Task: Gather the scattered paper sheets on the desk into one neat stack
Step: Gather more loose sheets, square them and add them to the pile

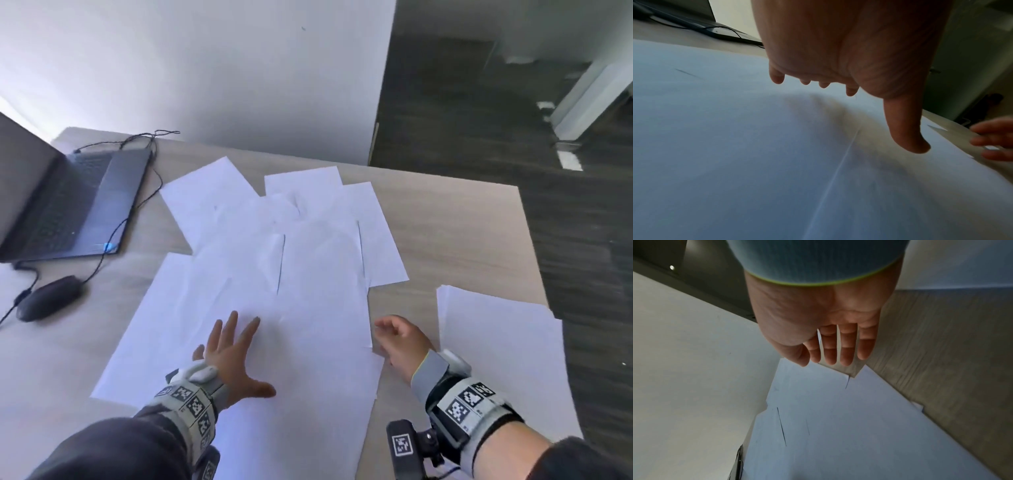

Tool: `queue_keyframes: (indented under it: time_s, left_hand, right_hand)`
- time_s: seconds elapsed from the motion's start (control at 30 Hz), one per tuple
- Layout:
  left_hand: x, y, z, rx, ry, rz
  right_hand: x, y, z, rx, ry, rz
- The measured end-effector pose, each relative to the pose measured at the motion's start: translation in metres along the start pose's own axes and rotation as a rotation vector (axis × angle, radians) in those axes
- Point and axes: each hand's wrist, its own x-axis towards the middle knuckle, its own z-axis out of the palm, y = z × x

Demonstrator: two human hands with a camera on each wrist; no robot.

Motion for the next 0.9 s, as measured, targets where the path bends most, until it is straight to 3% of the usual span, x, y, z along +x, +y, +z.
queue_keyframes:
  time_s: [0.13, 0.3, 0.53, 0.67, 0.8, 0.9]
  left_hand:
    - [0.0, -0.005, 0.012, 0.038, -0.015, 0.014]
    - [0.012, -0.013, 0.008, -0.054, 0.068, -0.006]
    - [0.043, -0.011, -0.012, -0.118, 0.071, -0.059]
    - [0.056, -0.019, -0.023, -0.281, 0.162, -0.055]
    - [0.05, -0.042, -0.034, -0.368, 0.27, -0.233]
    - [0.044, -0.062, -0.036, -0.409, 0.24, -0.38]
  right_hand:
    - [0.002, -0.006, 0.017, -0.015, 0.007, 0.005]
    - [-0.003, -0.017, 0.029, -0.145, 0.03, -0.032]
    - [-0.01, -0.017, 0.05, -0.266, -0.038, -0.091]
    - [-0.007, -0.018, 0.065, -0.435, -0.066, -0.141]
    - [0.003, -0.025, 0.072, -0.493, 0.069, -0.091]
    - [0.009, -0.031, 0.076, -0.447, 0.116, -0.012]
